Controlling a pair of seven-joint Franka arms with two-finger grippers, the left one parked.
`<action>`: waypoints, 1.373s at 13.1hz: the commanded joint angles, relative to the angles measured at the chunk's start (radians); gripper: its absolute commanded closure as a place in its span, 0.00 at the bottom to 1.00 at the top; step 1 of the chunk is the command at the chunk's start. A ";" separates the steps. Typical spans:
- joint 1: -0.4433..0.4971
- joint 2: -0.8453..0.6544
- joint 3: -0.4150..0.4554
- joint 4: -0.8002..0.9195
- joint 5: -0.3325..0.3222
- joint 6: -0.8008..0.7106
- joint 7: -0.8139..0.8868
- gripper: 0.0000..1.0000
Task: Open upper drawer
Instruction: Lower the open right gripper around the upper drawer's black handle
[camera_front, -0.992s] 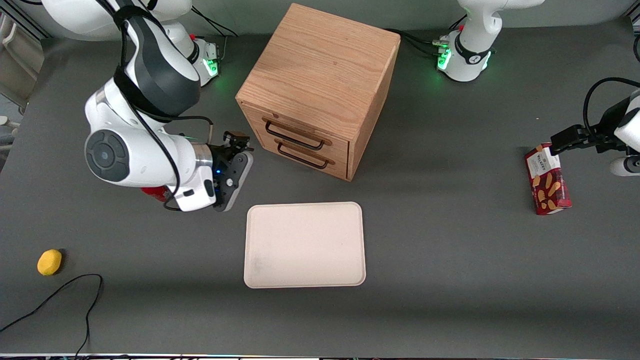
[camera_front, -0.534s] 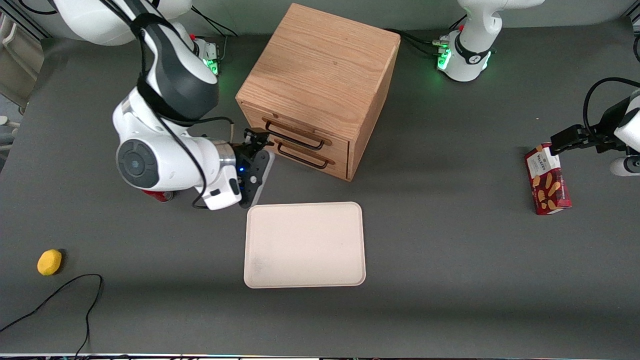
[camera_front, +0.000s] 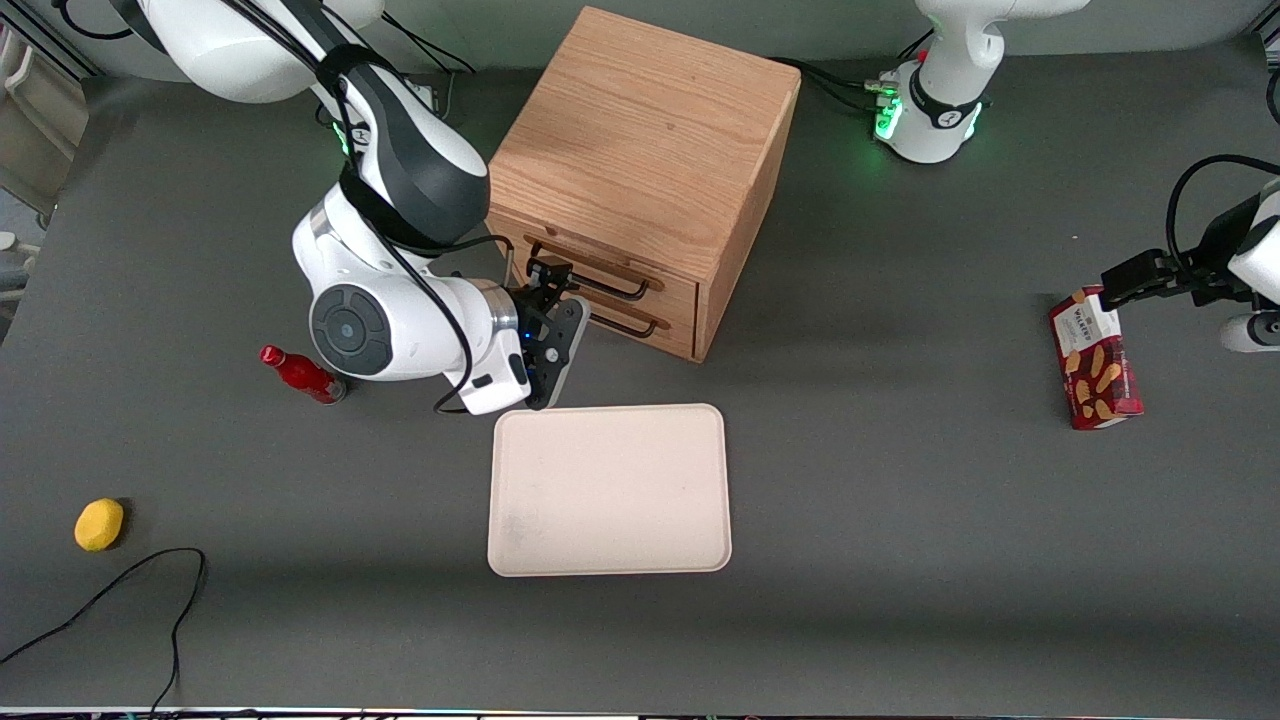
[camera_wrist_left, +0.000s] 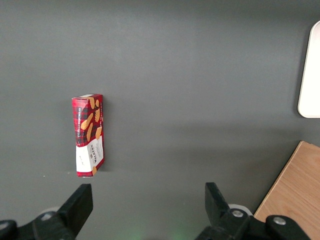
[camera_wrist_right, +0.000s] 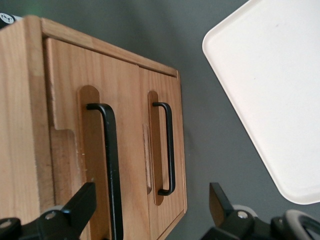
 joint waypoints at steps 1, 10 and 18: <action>0.023 -0.030 -0.009 -0.060 0.012 0.020 0.031 0.00; 0.029 -0.143 -0.008 -0.264 0.018 0.081 0.043 0.00; 0.051 -0.142 -0.008 -0.295 0.020 0.155 0.049 0.00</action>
